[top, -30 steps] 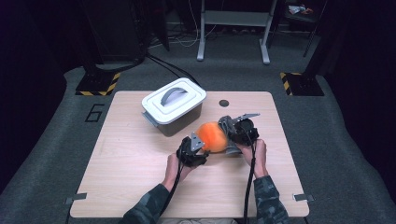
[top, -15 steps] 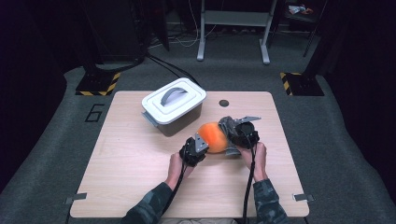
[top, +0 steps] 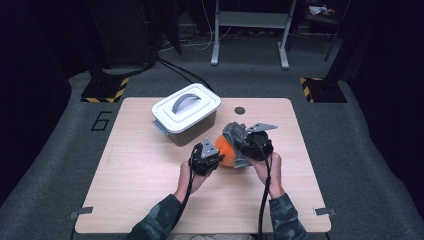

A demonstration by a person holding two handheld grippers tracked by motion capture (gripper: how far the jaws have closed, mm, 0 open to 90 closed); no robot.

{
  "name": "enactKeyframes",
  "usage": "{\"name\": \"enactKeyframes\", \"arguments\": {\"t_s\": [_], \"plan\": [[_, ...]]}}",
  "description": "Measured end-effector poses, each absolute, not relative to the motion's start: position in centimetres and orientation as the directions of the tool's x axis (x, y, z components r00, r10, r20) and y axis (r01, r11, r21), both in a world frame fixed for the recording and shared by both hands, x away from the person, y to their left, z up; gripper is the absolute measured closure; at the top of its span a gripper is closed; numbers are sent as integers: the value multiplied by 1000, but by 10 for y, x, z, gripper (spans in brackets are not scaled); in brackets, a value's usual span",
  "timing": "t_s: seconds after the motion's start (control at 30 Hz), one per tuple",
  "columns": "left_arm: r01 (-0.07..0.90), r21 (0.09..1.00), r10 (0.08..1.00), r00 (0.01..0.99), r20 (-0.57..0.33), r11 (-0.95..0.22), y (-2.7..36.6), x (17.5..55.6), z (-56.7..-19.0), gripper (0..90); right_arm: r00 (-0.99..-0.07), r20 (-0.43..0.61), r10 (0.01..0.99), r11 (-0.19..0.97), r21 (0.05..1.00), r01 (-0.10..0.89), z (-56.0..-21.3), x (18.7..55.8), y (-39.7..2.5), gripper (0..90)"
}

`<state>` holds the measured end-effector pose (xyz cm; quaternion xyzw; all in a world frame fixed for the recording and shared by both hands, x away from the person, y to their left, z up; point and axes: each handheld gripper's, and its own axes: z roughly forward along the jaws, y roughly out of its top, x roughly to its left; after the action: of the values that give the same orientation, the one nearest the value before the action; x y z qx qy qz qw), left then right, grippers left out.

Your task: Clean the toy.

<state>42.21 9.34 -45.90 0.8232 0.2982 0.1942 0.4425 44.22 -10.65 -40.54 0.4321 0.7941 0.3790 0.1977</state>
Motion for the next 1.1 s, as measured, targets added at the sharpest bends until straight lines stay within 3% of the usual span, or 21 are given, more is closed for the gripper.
{"name": "enactKeyframes", "arguments": {"t_s": [0.23,1.1], "plan": [[348,838,671,741,29,-420,95,426,-465,813,-530,-48,847,385,744,547,-415,449,-97,699],[357,830,670,742,28,-429,95,427,-465,797,-387,-23,922,304,663,684,-457,465,-148,703]]}}
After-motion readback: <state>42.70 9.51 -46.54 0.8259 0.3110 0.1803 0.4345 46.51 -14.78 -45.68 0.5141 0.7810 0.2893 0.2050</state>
